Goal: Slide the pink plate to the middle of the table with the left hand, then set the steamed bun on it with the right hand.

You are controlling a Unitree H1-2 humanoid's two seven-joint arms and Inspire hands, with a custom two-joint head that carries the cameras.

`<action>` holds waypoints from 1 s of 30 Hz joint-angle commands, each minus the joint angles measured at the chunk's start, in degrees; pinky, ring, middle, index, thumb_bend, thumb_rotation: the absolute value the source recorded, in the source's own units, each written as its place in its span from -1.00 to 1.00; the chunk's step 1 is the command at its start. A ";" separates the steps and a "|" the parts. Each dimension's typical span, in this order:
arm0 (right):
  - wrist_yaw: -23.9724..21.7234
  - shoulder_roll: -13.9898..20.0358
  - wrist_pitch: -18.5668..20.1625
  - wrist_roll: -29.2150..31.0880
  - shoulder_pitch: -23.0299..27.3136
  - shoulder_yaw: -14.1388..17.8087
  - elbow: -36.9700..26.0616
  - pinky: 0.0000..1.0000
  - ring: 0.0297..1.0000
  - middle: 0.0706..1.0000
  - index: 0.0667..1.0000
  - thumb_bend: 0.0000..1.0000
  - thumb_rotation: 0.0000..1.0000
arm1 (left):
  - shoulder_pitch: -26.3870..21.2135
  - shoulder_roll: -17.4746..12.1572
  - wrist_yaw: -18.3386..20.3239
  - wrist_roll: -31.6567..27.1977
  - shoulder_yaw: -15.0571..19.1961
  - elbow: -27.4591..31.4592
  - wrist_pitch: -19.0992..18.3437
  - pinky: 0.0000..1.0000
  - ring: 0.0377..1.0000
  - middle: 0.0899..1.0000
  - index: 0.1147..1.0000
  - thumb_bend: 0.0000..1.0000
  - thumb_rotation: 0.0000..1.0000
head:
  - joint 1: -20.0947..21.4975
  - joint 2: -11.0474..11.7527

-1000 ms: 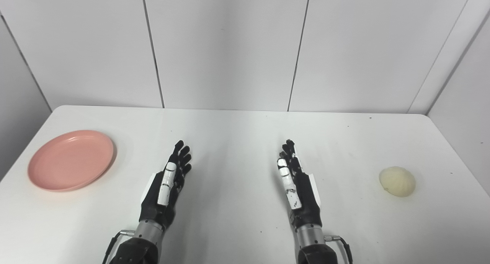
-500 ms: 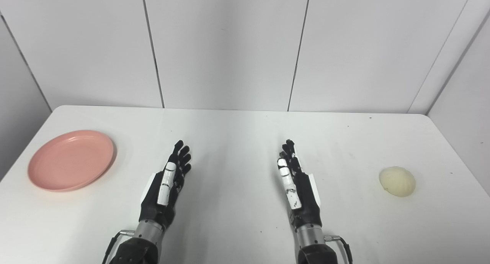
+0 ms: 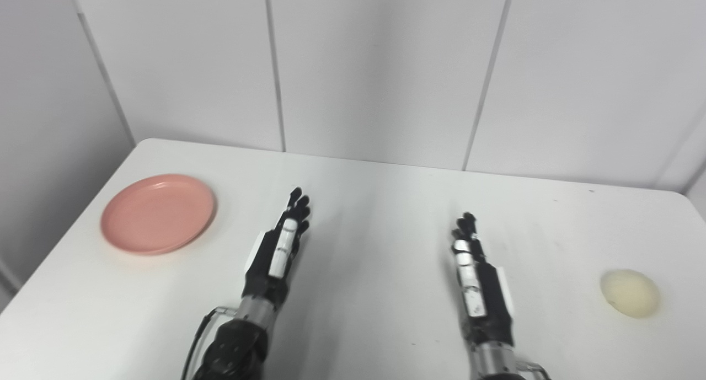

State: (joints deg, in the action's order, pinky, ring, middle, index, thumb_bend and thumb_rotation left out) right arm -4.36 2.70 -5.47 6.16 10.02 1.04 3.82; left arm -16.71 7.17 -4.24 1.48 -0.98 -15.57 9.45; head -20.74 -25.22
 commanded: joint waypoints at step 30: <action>-2.72 2.18 -2.32 3.51 -0.08 3.43 2.89 1.00 1.00 1.00 1.00 -0.35 0.85 | -11.17 -16.68 -7.08 -6.93 19.31 4.96 -5.92 0.86 0.66 0.59 0.56 0.47 1.00 | -9.39 5.30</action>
State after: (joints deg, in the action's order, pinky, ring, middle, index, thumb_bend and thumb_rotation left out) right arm -6.64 3.56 -5.23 9.11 10.59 3.52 5.02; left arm -25.21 -7.81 -10.93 -5.35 17.89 -11.20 2.49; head -30.14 -19.86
